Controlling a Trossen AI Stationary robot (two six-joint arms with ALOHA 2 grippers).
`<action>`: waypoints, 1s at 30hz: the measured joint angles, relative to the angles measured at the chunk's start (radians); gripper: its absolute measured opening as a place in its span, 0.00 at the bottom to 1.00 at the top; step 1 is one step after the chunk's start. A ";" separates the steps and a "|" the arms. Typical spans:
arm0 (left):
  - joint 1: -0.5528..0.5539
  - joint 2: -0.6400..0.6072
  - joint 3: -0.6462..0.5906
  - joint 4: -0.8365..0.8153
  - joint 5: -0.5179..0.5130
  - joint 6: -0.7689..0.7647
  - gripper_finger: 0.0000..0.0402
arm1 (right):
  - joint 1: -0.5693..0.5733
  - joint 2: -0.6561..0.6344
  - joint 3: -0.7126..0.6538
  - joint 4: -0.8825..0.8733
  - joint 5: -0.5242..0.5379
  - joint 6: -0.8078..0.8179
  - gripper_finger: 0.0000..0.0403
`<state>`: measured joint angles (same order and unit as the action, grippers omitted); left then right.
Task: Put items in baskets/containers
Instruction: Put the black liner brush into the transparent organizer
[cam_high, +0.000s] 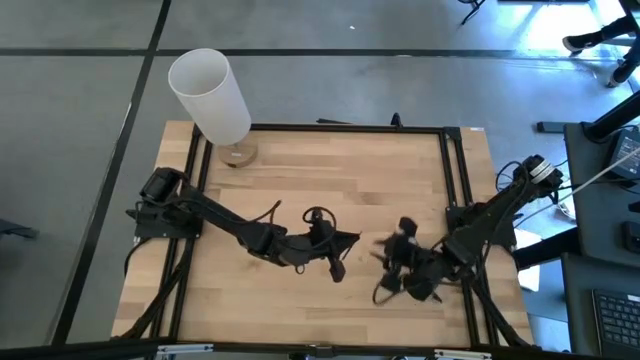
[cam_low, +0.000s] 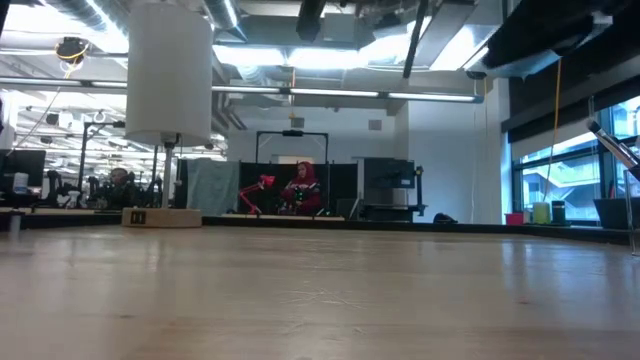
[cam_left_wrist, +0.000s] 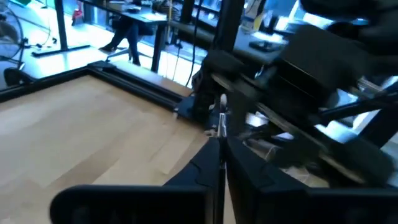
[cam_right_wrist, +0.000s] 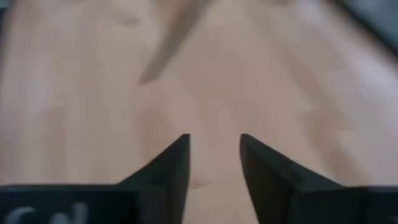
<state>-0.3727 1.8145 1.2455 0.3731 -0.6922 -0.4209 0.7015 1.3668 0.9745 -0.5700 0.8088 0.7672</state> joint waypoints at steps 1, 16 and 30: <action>-0.002 0.001 -0.011 0.026 0.000 -0.003 0.04 | -0.011 -0.017 0.000 -0.037 0.022 0.015 0.39; 0.012 0.023 -0.193 0.345 -0.011 -0.014 0.04 | -0.165 -0.180 -0.389 0.703 -0.257 -0.210 0.57; 0.024 0.023 -0.199 0.447 0.040 0.104 0.04 | -0.274 -0.196 -0.483 1.087 -0.428 -0.357 0.54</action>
<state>-0.3485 1.8370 1.0466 0.8199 -0.6526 -0.3168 0.4278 1.1710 0.4911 0.5170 0.3807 0.4107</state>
